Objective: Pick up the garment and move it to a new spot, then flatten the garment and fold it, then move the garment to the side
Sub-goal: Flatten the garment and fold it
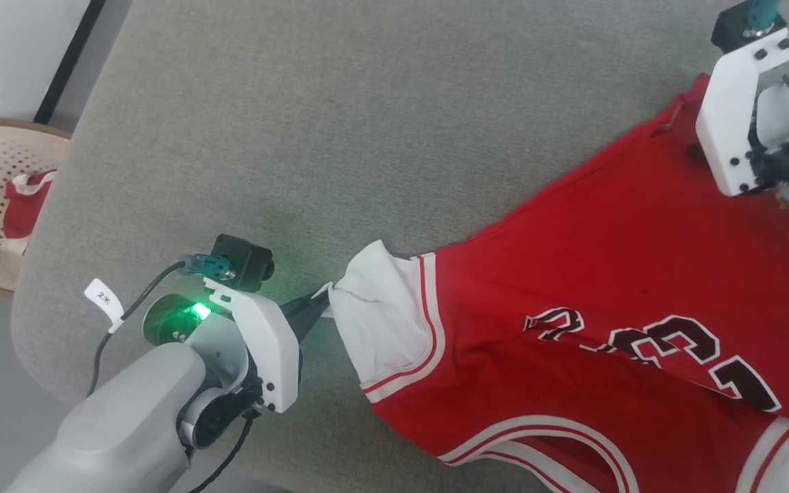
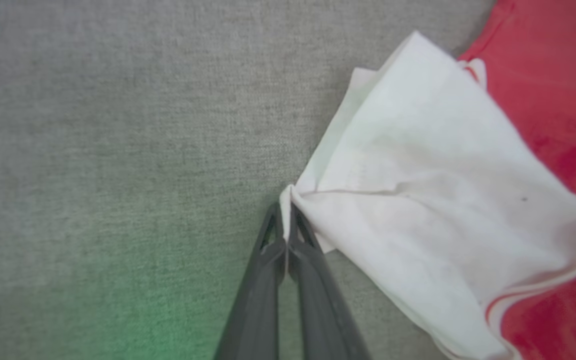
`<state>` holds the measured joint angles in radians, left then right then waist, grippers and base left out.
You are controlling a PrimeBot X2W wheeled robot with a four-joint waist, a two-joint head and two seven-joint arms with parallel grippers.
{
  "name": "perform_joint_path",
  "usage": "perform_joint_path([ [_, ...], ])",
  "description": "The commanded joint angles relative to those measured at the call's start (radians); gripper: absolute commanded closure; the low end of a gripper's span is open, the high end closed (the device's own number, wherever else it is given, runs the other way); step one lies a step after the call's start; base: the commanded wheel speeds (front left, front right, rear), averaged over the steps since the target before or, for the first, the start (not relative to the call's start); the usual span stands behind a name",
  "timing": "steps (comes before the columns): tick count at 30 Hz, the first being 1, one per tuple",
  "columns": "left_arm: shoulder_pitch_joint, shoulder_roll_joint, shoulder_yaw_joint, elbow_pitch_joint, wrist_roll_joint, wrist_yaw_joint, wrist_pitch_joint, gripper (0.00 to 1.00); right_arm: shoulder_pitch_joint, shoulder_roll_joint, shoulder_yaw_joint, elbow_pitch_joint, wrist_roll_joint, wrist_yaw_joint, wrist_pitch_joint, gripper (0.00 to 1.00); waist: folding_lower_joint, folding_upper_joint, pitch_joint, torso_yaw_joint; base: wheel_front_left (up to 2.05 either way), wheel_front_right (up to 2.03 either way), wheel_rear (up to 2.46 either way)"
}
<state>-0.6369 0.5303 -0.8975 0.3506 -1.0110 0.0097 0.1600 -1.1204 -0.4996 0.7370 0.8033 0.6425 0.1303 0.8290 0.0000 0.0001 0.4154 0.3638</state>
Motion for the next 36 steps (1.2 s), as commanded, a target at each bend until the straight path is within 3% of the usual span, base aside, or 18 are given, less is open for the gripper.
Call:
perform_joint_path([
  [1,-0.002,0.001,-0.004,0.029,0.001,-0.003,0.0,1.0,0.084,-0.015,0.055,0.067,0.04,0.001,0.087,1.0,0.0,-0.0001,0.006,0.006,0.0,0.0,0.0],
  [5,-0.009,-0.004,-0.002,0.053,-0.004,-0.01,-0.005,1.0,0.061,-0.034,0.087,0.072,0.077,0.0,0.11,1.0,0.0,-0.0001,0.007,0.003,0.0,0.0,0.0],
  [12,-0.038,0.009,0.013,0.078,-0.007,-0.02,-0.009,1.0,-0.004,-0.042,0.106,0.058,0.128,0.0,0.028,1.0,0.0,-0.0001,-0.015,-0.036,0.0,0.0,0.0],
  [24,-0.169,0.174,0.069,-0.001,0.031,0.042,0.083,1.0,-0.044,-0.063,0.129,-0.076,0.227,0.0,-0.149,1.0,0.0,-0.0001,-0.164,-0.176,0.0,0.0,0.0],
  [30,-0.293,0.244,0.09,-0.031,0.059,0.052,0.176,1.0,-0.033,-0.108,0.125,-0.146,0.25,0.0,-0.191,1.0,0.0,-0.0001,-0.254,-0.236,0.0,0.0,0.0],
  [36,-0.425,0.278,0.106,-0.013,0.082,0.042,0.25,1.0,-0.037,-0.139,0.097,-0.213,0.254,0.0,-0.213,1.0,0.0,-0.0001,-0.334,-0.29,0.0,0.0,0.0],
])
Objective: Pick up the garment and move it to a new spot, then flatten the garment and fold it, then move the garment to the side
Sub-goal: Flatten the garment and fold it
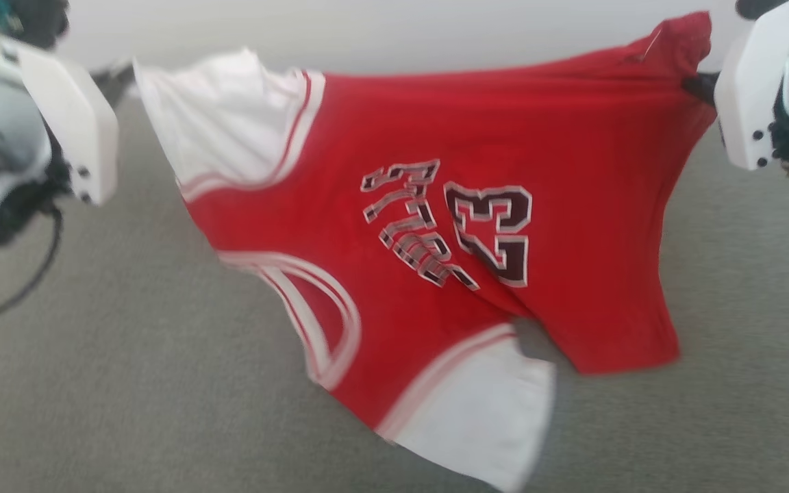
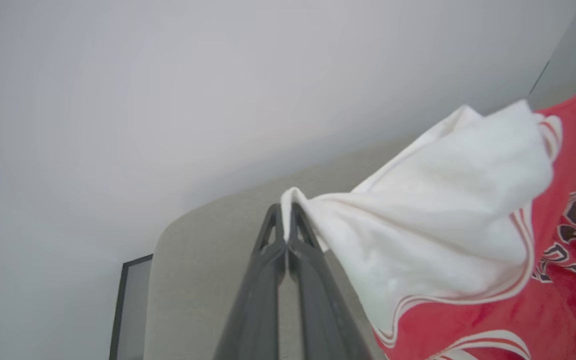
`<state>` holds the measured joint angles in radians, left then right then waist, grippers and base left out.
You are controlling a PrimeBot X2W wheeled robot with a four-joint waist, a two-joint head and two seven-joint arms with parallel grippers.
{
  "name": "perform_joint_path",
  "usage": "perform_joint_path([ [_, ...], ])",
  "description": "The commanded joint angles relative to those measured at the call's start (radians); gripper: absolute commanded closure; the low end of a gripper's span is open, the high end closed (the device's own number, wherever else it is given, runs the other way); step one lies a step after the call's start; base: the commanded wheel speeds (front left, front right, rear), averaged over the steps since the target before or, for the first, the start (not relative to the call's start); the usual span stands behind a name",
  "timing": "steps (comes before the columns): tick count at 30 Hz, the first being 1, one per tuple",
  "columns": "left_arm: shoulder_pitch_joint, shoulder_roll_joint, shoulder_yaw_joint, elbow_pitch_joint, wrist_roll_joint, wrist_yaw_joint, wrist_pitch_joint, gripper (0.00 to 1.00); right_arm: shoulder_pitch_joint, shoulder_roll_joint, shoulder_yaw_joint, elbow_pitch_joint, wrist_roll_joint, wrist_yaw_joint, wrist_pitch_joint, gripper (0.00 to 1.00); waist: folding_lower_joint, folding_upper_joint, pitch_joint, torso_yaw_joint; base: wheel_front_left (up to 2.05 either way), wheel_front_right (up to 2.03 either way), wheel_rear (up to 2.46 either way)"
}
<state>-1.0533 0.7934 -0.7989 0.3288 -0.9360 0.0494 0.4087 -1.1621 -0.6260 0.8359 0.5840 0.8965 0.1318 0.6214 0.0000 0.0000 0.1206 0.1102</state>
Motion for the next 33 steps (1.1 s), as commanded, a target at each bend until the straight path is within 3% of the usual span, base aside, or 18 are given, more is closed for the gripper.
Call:
perform_joint_path([
  [1,-0.031,0.017,0.009,0.015,0.012,-0.003,0.009,1.0,0.003,-0.015,-0.01,-0.006,0.002,-0.002,-0.004,1.0,0.0,0.0,-0.049,-0.043,0.0,0.0,0.0],
  [10,-0.187,-0.007,0.004,0.103,0.051,-0.056,0.056,1.0,0.016,-0.033,-0.082,-0.095,-0.015,-0.002,0.007,1.0,0.0,0.0,-0.1,-0.085,0.0,0.0,0.0],
  [17,-0.275,-0.042,0.004,0.181,0.077,-0.092,0.02,1.0,0.013,-0.021,-0.149,-0.1,-0.059,-0.002,-0.018,1.0,0.0,0.0,-0.078,-0.101,0.0,0.0,0.0],
  [26,-0.469,-0.151,0.012,0.356,0.179,-0.12,-0.19,1.0,-0.082,0.073,-0.256,0.005,-0.197,-0.002,-0.167,1.0,0.0,0.0,0.076,-0.111,0.0,0.0,0.0],
  [33,-0.693,-0.219,0.011,0.485,0.302,-0.127,-0.455,1.0,-0.214,0.155,-0.336,0.12,-0.351,-0.002,-0.423,1.0,0.0,0.0,0.205,-0.109,0.0,0.0,0.0],
])
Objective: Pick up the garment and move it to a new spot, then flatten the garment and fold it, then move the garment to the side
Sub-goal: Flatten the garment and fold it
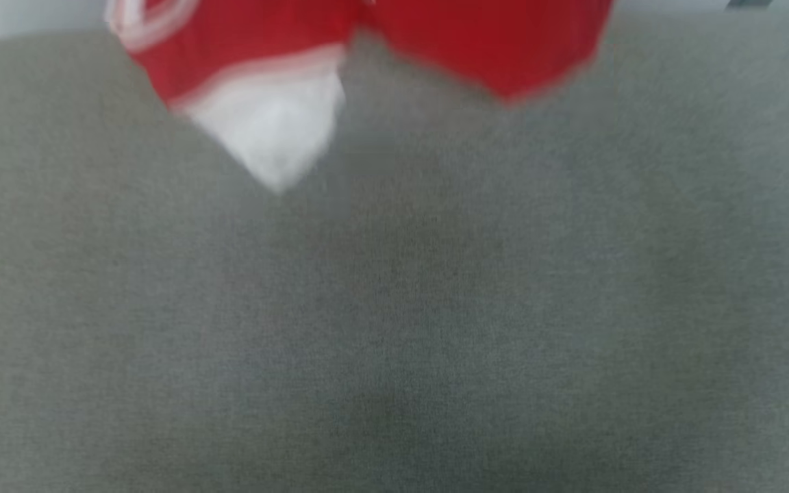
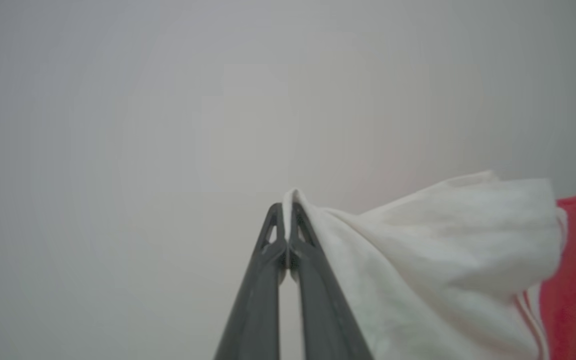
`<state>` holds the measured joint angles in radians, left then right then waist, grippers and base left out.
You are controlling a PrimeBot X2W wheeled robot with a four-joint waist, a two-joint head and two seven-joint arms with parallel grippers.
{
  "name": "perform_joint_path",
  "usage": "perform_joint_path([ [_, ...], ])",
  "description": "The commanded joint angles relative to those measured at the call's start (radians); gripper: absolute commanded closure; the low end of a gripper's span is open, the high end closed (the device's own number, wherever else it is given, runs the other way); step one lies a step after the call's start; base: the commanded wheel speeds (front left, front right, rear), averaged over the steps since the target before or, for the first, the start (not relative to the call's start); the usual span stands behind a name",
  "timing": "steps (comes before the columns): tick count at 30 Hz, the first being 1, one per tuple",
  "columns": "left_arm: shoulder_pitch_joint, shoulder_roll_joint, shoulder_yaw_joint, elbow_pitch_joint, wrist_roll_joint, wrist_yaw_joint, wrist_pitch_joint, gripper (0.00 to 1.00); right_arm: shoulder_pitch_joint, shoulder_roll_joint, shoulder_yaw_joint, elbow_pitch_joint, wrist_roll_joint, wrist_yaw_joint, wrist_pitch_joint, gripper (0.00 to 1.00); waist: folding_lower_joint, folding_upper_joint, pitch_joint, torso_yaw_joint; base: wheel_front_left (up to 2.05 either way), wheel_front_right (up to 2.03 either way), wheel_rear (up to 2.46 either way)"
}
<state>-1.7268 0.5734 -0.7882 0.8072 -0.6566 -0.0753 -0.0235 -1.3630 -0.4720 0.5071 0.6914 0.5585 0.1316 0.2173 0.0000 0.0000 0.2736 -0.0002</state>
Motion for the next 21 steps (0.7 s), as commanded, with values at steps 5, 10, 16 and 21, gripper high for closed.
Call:
perform_joint_path([
  [5,-0.151,-0.058,0.01,0.12,0.056,-0.007,-0.178,1.0,-0.092,0.06,-0.047,0.115,-0.131,-0.001,-0.198,1.0,0.0,0.0,0.12,0.016,0.0,0.0,0.0],
  [10,-0.112,-0.093,-0.008,0.197,0.022,-0.041,-0.201,1.0,-0.07,0.098,-0.022,0.196,-0.158,-0.001,-0.217,1.0,0.0,0.0,0.136,0.039,0.0,0.0,0.0],
  [16,0.067,-0.131,-0.069,0.207,-0.094,-0.054,-0.097,1.0,0.025,0.103,0.054,0.262,-0.094,-0.001,-0.15,1.0,0.0,0.0,0.107,0.07,0.0,0.0,0.0],
  [21,0.251,-0.084,-0.151,0.105,-0.236,-0.055,0.053,1.0,0.14,0.079,0.129,0.243,0.006,-0.001,-0.073,1.0,0.0,0.0,0.07,0.091,0.0,0.0,0.0],
])
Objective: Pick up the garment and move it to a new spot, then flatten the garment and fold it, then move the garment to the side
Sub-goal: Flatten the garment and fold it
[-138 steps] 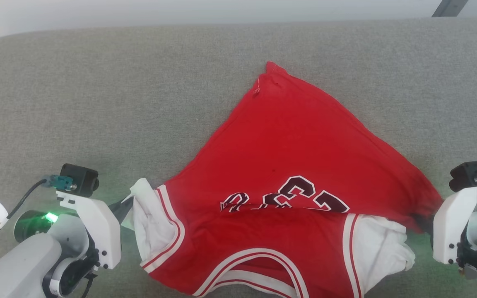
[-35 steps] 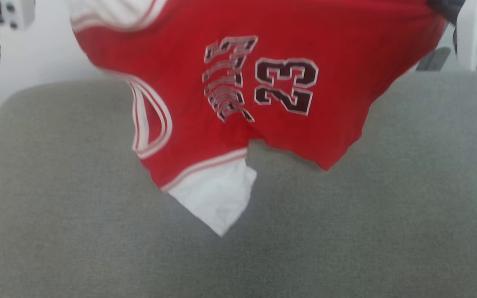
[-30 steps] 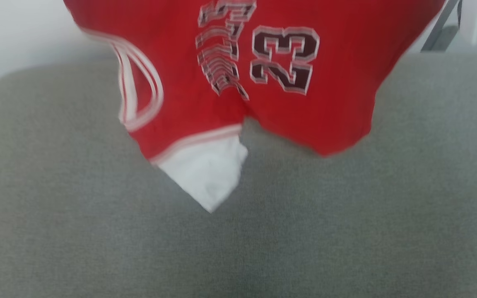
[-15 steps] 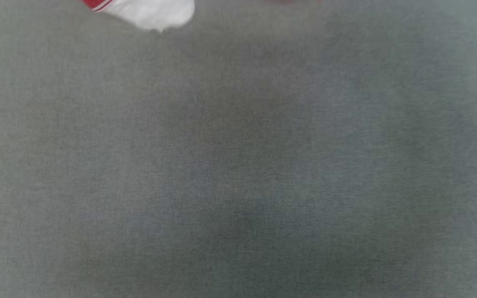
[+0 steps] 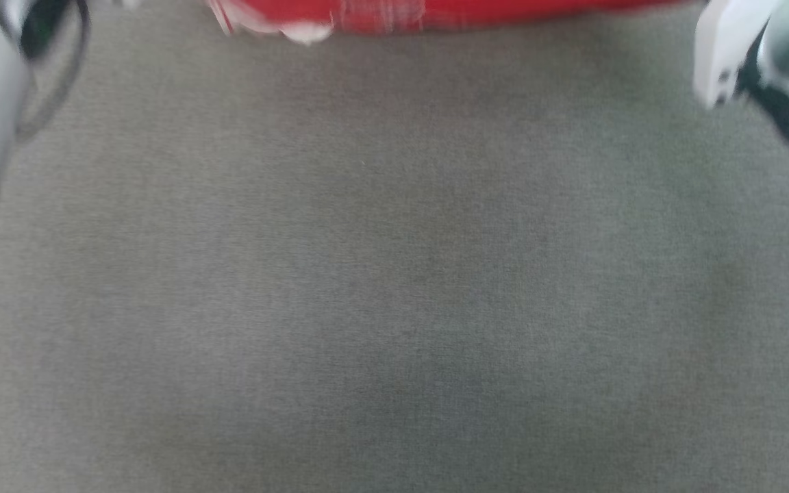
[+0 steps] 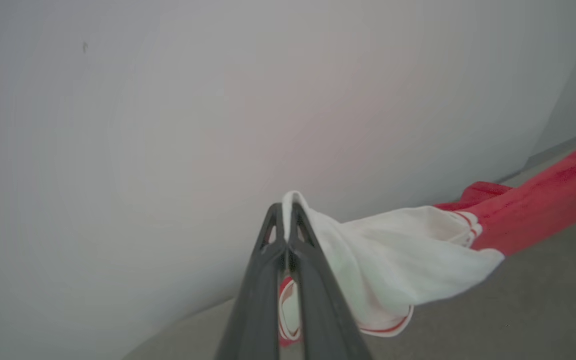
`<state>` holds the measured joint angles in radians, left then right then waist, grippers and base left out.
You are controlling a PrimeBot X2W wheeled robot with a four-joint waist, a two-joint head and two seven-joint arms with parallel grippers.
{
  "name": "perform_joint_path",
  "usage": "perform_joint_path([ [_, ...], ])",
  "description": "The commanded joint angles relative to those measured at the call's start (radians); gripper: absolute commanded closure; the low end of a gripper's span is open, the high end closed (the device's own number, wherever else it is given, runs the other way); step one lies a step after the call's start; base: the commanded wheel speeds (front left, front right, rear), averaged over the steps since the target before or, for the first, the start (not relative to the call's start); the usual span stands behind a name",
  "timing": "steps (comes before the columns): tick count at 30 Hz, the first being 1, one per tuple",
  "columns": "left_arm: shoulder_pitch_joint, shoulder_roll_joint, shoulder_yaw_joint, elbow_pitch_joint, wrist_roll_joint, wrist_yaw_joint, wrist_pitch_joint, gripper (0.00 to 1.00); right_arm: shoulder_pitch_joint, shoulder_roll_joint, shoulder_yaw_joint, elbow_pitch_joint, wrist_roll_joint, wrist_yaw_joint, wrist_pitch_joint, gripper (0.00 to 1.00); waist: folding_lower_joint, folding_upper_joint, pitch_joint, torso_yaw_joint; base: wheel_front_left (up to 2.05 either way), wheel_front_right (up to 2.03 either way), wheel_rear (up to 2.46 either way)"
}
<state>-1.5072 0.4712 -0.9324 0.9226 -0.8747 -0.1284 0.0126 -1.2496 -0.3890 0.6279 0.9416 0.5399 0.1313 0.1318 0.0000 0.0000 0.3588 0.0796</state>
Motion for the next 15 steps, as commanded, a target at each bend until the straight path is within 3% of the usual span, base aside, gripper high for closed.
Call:
perform_joint_path([
  [1,0.068,0.032,-0.025,-0.034,-0.043,-0.002,0.043,1.0,0.047,-0.015,0.023,-0.02,0.038,-0.001,0.024,1.0,0.0,0.0,-0.024,0.013,0.0,0.0,0.0],
  [10,0.335,0.126,-0.103,-0.196,-0.192,-0.001,0.208,1.0,0.253,-0.112,0.114,-0.148,0.207,-0.001,0.11,1.0,0.0,0.0,-0.09,0.038,0.0,0.0,0.0],
  [15,0.5,0.181,-0.124,-0.32,-0.253,0.057,0.275,1.0,0.396,-0.183,0.146,-0.253,0.305,-0.001,0.164,1.0,0.0,0.0,-0.122,0.046,0.0,0.0,0.0],
])
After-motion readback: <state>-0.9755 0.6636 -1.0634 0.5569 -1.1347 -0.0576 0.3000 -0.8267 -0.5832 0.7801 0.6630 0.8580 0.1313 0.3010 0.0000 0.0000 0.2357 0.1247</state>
